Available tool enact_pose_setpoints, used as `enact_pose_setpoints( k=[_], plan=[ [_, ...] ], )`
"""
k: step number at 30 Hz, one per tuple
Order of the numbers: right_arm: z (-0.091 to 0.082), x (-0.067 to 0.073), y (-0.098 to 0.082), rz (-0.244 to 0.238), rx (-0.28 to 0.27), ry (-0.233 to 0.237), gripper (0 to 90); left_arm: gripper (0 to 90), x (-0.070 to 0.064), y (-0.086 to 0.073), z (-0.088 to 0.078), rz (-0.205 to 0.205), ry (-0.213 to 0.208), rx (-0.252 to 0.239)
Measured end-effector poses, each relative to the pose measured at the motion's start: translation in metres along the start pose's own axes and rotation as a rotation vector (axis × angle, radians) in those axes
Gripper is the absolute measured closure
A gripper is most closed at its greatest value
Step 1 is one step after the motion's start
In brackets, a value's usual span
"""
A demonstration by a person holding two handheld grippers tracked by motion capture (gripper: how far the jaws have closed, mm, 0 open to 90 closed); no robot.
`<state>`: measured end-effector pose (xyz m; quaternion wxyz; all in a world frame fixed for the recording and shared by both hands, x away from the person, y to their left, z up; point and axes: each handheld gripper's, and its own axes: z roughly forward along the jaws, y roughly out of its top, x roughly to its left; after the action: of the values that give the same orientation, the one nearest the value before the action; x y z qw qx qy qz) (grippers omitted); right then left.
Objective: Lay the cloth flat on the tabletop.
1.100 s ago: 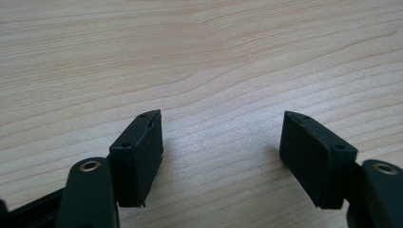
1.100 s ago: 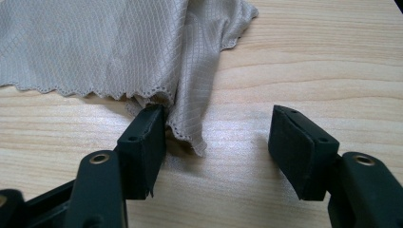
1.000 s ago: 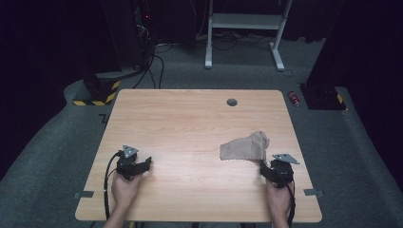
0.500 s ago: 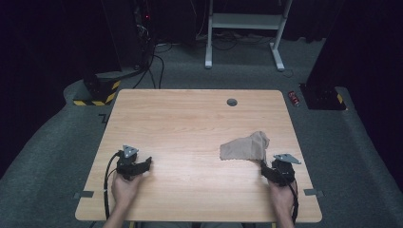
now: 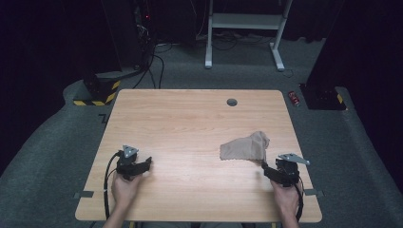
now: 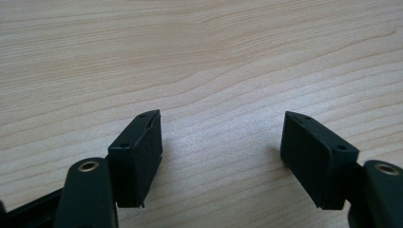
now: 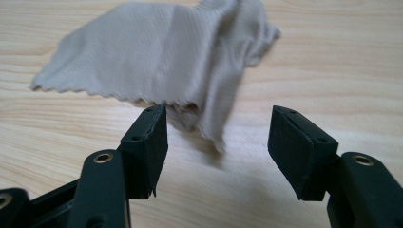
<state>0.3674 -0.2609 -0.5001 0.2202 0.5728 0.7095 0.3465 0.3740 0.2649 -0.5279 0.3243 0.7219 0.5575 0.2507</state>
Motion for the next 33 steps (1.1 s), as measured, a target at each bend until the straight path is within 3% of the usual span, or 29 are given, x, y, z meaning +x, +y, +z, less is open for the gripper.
enact_pose_setpoints(
  k=[7, 24, 28, 32, 33],
  plan=[
    [0.007, 0.008, 0.020, -0.038, 0.002, 0.036, 38.7, 30.8, 0.000, 0.000, 0.000, 0.001, 0.000, 0.000],
    [0.051, 0.012, 0.046, -0.038, 0.100, 0.012, 36.9, 30.8, 0.000, 0.000, 0.000, 0.000, 0.000, 0.000],
    [0.057, 0.013, 0.047, -0.043, 0.122, 0.016, 45.7, 30.8, 0.000, 0.000, 0.000, 0.000, 0.000, 0.000],
    [0.057, 0.013, 0.046, -0.053, 0.110, 0.030, 64.4, 30.8, 0.000, 0.000, 0.000, 0.001, 0.000, 0.000],
    [0.057, 0.013, 0.046, -0.053, 0.110, 0.030, 64.4, 30.8, 0.000, 0.000, 0.000, 0.001, 0.000, 0.000]
  ],
)
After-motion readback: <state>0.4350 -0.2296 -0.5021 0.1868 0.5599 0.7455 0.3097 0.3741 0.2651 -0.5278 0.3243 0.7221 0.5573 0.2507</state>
